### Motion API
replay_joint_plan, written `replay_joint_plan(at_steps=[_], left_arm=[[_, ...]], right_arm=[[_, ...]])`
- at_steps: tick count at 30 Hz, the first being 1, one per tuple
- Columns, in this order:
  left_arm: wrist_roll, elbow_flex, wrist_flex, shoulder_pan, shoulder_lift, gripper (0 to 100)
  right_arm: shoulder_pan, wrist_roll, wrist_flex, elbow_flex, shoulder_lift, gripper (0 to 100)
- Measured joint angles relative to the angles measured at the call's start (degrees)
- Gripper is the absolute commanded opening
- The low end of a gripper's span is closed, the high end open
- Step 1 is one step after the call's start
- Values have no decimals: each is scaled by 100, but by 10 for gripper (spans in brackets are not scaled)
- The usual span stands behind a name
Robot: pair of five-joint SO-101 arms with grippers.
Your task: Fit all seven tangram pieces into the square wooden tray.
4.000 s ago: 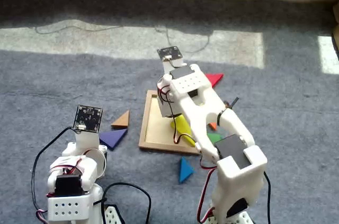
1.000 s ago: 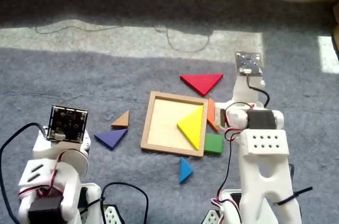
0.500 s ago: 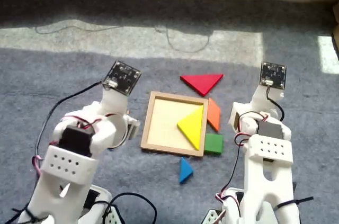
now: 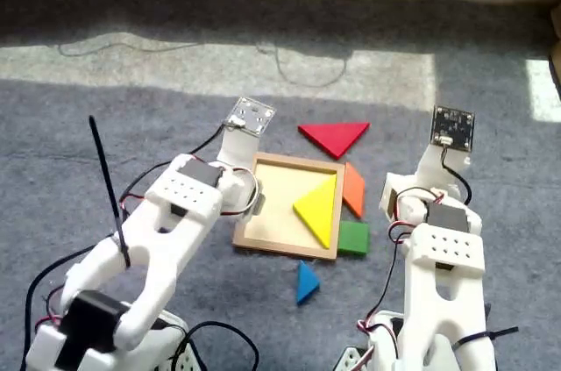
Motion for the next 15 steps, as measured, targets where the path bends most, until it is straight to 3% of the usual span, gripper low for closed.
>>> replay_joint_plan(at_steps=[3, 10, 15], left_arm=[[26, -343, -62, -9, 563, 190], [35, -1090, -70, -26, 1732, 7], [62, -1512, -53, -35, 2101, 9]], right_arm=[[0, 0, 0, 0, 0, 10], [0, 0, 0, 35, 0, 10], [18, 0, 0, 35, 0, 10]])
